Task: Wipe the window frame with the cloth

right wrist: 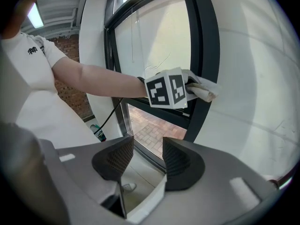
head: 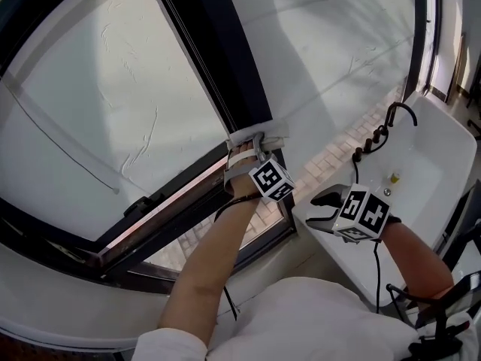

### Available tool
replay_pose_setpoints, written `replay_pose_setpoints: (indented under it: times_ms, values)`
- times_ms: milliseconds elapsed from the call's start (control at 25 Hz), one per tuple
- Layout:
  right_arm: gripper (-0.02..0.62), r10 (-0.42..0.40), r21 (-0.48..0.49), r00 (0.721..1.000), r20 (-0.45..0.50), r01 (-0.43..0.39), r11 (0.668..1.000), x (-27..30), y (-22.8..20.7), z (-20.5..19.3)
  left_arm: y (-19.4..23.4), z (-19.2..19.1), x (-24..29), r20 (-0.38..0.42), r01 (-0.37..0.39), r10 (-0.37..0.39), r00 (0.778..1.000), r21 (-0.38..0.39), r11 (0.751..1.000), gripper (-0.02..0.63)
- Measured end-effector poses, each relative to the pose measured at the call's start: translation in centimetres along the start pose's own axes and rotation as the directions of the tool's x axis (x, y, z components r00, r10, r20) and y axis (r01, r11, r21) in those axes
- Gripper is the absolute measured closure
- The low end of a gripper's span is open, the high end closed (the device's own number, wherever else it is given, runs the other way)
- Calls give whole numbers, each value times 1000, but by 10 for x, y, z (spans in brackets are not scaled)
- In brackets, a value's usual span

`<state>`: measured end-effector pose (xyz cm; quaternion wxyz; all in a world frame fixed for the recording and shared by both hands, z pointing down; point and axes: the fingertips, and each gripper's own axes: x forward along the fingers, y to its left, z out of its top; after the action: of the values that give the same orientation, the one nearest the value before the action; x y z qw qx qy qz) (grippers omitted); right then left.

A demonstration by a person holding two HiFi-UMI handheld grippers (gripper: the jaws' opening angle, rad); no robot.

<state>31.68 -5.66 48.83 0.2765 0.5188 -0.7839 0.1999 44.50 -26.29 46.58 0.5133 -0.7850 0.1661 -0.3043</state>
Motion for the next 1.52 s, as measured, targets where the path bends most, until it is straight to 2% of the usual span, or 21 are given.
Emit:
replay_pose_setpoints:
  times_ms: [280,480,720,800,840,920,1000,1080,1120,1160,1400,1520]
  values:
    - [399,9,20,999,-39,-9,1000,-1,4,-14,-64,-24,20,-54,61,-62,997,-21,998,514]
    - [400,16,41,998,-64,-14,999,0,7,-23,-113,-37,33,-94,150,-159,983,-92,984,514]
    - [399,20,65,996,-83,-15,998,3,6,-32,-117,-35,35,-69,144,-159,985,-189,971,514]
    - [399,23,71,996,-85,-17,997,3,6,-35,-112,-26,25,-26,137,-149,988,-268,954,512]
    - [400,24,71,996,-85,-18,997,3,6,-35,-108,-16,18,11,140,-144,990,-327,935,512]
    - [399,23,66,996,-88,-17,998,3,7,-34,-102,6,3,101,170,-139,985,-446,879,512]
    - [399,25,55,995,-98,-19,998,4,8,-33,-102,20,-3,171,218,-145,974,-566,795,512]
    - [399,30,46,993,-112,-24,999,7,11,-33,-101,15,-2,193,237,-142,971,-683,691,512]
    - [400,33,44,992,-119,-28,999,9,12,-34,-101,6,1,187,232,-139,972,-724,650,512]
    - [400,36,42,991,-127,-31,999,10,12,-34,-102,-4,4,176,223,-138,975,-751,622,512]
    - [400,66,25,983,-174,-63,998,26,18,-30,-106,-72,6,118,154,-104,988,-858,491,512]
    - [400,83,-2,980,-184,-84,996,37,23,-19,-98,-92,-3,107,125,-65,992,-882,455,512]
